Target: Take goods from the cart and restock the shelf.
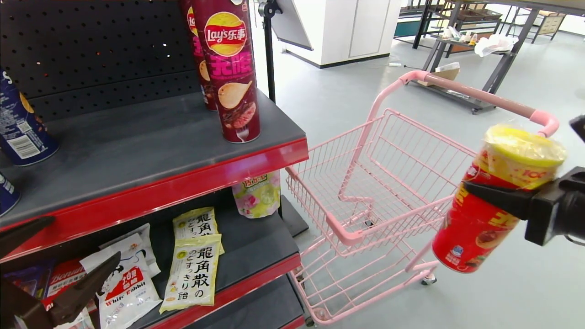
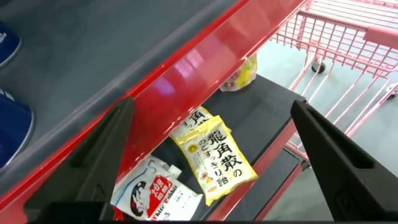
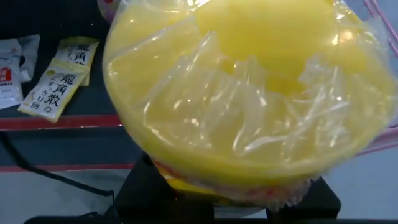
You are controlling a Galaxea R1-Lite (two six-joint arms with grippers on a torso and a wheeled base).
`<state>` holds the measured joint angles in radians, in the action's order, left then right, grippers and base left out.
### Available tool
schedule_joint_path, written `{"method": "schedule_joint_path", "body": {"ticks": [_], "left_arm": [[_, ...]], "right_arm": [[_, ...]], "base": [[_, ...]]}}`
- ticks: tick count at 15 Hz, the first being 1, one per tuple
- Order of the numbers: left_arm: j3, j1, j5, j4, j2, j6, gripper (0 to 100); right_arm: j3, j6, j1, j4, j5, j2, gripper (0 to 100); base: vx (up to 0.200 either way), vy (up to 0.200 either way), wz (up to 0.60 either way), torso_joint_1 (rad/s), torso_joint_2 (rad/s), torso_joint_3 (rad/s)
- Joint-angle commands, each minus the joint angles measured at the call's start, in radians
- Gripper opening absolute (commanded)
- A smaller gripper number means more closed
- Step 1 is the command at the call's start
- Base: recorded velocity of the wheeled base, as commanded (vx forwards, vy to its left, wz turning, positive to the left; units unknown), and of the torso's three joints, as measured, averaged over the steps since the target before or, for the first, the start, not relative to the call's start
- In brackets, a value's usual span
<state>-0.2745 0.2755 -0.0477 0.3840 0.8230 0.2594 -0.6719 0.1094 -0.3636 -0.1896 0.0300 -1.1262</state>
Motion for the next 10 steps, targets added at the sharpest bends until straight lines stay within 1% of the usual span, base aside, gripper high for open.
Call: {"method": "schedule_joint_path", "body": {"ticks": [1,3,5,9,10], "left_arm": [[0.006,0.001,0.002,0.001,-0.007,0.000,100],[0.012,0.001,0.002,0.001,-0.012,0.000,100],[0.021,0.001,0.003,0.001,-0.022,0.000,100],[0.034,0.001,0.006,0.001,-0.038,0.006,100],[0.034,0.002,0.006,0.001,-0.042,0.006,100]], "right_arm": [[0.029,0.015,-0.001,0.013,0.001,0.106,0],[0.064,0.026,0.000,0.013,-0.004,0.129,0],[0.069,0.032,0.000,0.013,-0.007,0.132,0],[0.069,0.036,0.008,0.013,-0.010,0.131,0],[0.069,0.036,0.008,0.013,-0.010,0.131,0]], "base": [[-0.200,0.000,0.00,0.007,0.00,0.002],[-0.200,0.000,0.00,0.012,0.00,0.000],[-0.200,0.000,0.00,0.002,0.00,0.005],[0.000,0.000,0.00,0.000,0.00,0.000],[0.000,0.000,0.00,0.061,-0.18,-0.139]]}}
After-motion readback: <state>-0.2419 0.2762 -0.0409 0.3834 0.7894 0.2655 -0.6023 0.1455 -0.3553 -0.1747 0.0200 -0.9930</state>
